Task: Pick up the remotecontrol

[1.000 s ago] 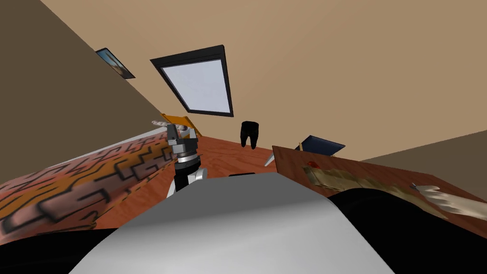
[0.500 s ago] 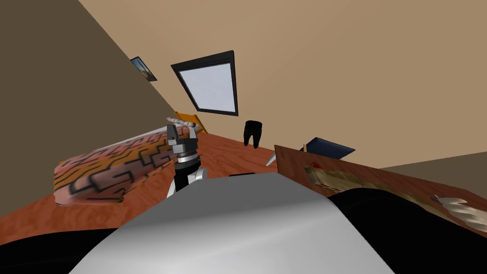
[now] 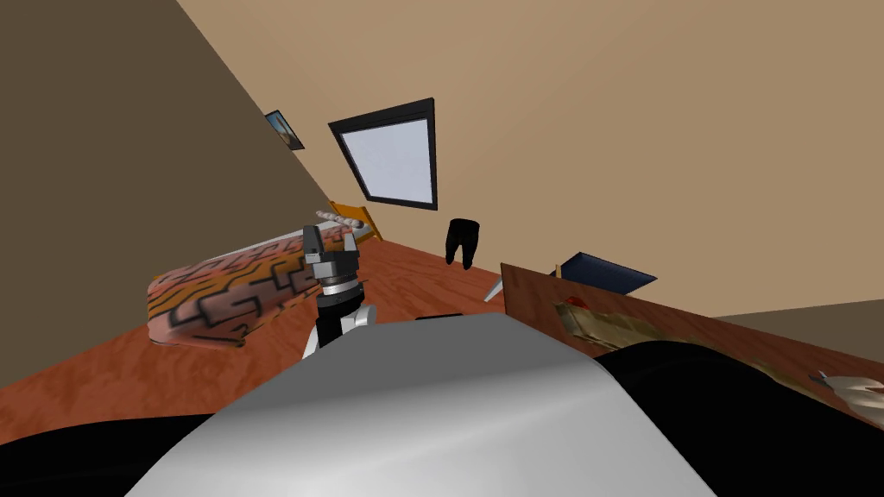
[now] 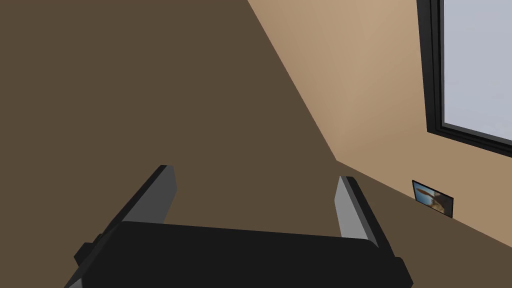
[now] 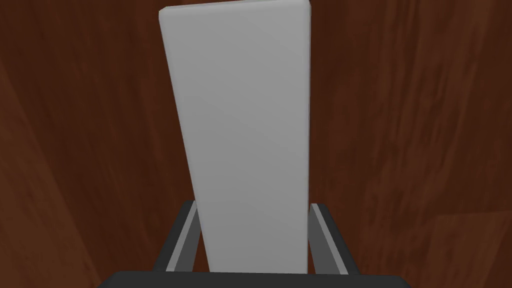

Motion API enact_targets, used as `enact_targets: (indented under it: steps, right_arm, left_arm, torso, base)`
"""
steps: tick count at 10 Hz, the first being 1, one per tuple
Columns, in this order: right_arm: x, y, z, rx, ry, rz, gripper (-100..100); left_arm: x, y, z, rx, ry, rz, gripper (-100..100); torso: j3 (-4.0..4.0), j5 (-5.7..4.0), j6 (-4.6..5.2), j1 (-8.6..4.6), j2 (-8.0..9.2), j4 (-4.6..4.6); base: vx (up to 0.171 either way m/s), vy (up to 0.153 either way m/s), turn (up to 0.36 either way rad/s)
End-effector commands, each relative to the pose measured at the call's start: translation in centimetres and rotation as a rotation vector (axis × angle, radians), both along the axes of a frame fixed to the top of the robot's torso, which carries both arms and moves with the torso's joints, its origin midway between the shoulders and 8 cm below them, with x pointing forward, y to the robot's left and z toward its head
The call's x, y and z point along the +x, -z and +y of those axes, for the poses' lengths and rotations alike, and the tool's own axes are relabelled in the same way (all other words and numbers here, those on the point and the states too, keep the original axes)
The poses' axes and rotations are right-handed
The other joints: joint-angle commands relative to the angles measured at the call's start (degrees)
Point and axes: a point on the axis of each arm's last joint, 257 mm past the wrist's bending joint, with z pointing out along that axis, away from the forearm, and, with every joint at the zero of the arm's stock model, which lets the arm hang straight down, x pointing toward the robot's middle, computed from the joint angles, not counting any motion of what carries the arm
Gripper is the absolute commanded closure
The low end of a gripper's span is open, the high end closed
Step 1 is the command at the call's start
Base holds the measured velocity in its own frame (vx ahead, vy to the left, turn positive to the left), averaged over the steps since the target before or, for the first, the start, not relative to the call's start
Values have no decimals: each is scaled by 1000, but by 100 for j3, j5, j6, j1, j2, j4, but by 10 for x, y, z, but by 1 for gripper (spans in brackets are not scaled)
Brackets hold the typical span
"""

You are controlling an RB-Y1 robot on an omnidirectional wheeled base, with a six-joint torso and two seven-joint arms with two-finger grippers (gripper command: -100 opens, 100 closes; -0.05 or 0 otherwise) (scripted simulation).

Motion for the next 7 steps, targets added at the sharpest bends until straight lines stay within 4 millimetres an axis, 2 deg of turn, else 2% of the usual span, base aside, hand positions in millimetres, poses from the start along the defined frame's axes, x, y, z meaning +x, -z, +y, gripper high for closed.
enact_targets:
  steps: [1,3,4,5,7]
  right_arm:
    - [0,0,0,0,0,0,100]
    - [0,0,0,0,1,0,100]
    - [0,0,0,0,2,0,0]
    - [-5,-5,-4,-4,-26,3,100]
    - [-11,-10,-9,-5,-64,5,100]
  left_arm:
    - [0,0,0,0,0,0,0]
    - [0,0,0,0,0,0,0]
    - [0,0,0,0,0,0,0]
    - [0,0,0,0,0,0,0]
    - [0,0,0,0,0,0,0]
  torso:
    - [0,0,0,0,0,0]
    - [-2,0,-2,-3,-3,-1]
    - [-2,0,-3,-3,-4,-1]
    - [-2,0,-3,-2,-4,-1]
    - [-27,3,8,2,-48,-11]
  base:
    - [0,0,0]
    - [0,0,0]
    - [0,0,0]
    - [80,-8,-281]
    - [168,-2,-249]
